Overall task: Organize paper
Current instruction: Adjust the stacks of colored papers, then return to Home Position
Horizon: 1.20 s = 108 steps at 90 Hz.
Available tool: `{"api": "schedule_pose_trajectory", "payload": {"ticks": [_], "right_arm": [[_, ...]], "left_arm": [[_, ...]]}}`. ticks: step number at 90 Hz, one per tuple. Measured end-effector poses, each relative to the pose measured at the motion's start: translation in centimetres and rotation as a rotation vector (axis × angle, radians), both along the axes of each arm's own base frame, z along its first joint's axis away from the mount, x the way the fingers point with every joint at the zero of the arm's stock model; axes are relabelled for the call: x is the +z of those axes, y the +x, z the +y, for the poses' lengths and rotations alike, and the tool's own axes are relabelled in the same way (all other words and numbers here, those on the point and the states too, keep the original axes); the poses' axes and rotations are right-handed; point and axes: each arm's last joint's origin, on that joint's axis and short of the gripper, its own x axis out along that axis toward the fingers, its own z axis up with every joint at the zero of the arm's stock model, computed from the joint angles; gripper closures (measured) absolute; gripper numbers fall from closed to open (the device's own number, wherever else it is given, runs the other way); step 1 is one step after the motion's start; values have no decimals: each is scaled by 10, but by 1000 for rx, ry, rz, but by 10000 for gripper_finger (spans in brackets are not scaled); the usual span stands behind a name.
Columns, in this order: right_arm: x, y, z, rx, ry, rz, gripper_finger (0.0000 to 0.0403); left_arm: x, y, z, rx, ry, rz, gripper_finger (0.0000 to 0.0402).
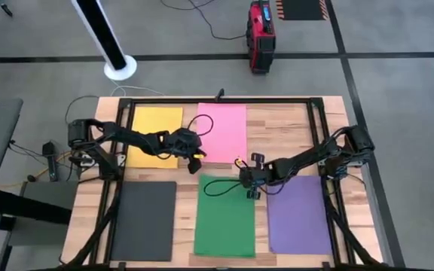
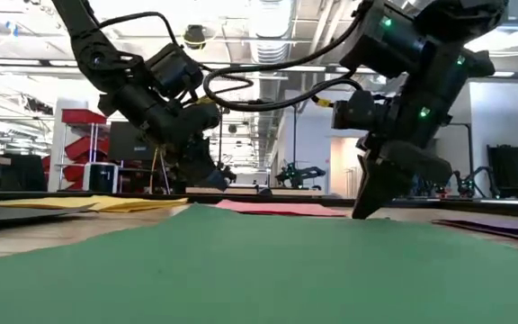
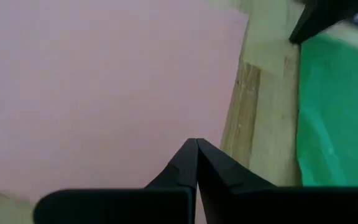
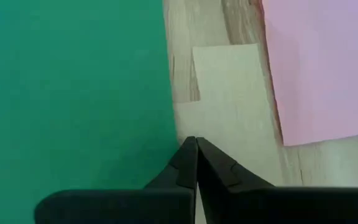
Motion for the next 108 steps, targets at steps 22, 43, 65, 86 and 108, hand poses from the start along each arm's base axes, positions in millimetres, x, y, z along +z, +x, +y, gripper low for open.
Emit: {"api": "schedule_pose_trajectory", "payload": {"ticks": [22,43,65,86,108], "right_arm": [[13,-2,-2,-4,-28,-38,403],[56,-18,-4,-5,-61,-182,403],[57,-74,-14,6,61,-501,403],[60,-116,-45,23,165,-827,403],[60,-142,-69,77,144,-1012,403]], "left_arm": [[19,-2,-1,-17,13,-80,401],[49,-16,-11,-128,-44,-207,401],[73,-67,-37,-213,12,-479,401],[55,-133,-49,-27,87,-648,402],[36,-164,-51,76,148,-695,402]]}}
